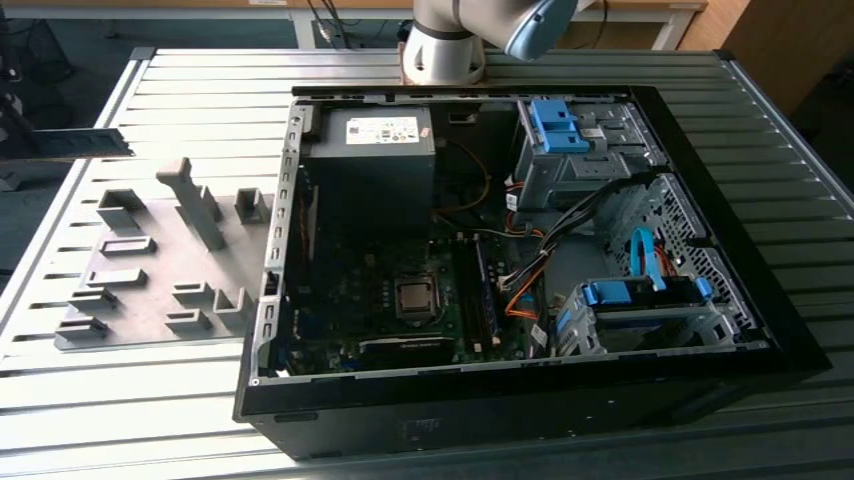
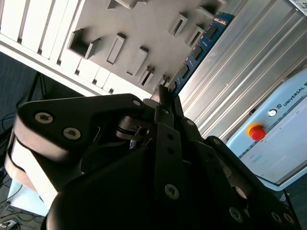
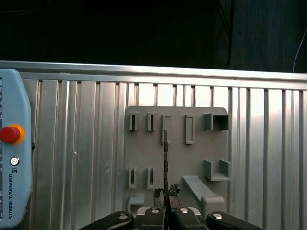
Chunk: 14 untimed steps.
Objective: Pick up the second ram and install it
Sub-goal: 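Pick up the second ram and move it above second insertion slot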
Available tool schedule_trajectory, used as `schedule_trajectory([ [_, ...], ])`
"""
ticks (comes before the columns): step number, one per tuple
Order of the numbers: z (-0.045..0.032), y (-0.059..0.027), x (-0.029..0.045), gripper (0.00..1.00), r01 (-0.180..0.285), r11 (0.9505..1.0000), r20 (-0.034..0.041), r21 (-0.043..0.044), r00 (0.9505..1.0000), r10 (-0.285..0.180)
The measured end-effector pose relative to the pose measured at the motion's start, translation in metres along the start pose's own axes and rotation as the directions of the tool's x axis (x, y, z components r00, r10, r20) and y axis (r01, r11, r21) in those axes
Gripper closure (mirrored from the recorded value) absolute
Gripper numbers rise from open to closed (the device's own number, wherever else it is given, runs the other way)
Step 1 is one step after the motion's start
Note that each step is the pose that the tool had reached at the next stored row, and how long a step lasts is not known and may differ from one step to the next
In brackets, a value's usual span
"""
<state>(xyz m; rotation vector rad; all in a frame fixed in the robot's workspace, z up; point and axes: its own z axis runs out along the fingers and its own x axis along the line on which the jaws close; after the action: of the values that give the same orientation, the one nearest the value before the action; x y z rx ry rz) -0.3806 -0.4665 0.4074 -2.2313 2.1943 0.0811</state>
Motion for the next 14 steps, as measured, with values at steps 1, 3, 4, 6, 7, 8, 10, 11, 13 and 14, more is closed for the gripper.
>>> schedule_trajectory([
  [1,0.0000,-0.0010,0.0000,0.86,0.000,1.0000,0.0000,0.0001,1.0000,0.000],
  [3,-0.0001,-0.0031,0.0000,0.86,0.000,1.0000,0.0001,0.0000,1.0000,0.000],
  [4,-0.0001,-0.0041,0.0001,0.86,0.000,1.0000,0.0001,0.0000,1.0000,0.000],
  [6,-0.0002,-0.0061,0.0001,0.86,0.000,1.0000,0.0000,-0.0001,1.0000,0.000],
  [7,-0.0002,-0.0073,0.0001,0.86,0.000,1.0000,0.0000,-0.0001,1.0000,0.000],
  [8,-0.0002,-0.0083,0.0001,0.86,0.000,1.0000,0.0000,0.0000,1.0000,0.000],
  [10,-0.0003,-0.0104,0.0002,0.86,0.000,1.0000,0.0001,0.0000,1.0000,0.000],
  [11,-0.0004,-0.0114,0.0002,0.86,0.000,1.0000,0.0000,-0.0001,1.0000,0.000],
  [13,-0.0004,-0.0134,0.0002,0.86,0.000,1.0000,0.0001,0.0000,1.0000,0.000],
  [14,-0.0004,-0.0144,0.0002,0.86,0.000,1.0000,0.0000,-0.0001,1.0000,0.000],
])
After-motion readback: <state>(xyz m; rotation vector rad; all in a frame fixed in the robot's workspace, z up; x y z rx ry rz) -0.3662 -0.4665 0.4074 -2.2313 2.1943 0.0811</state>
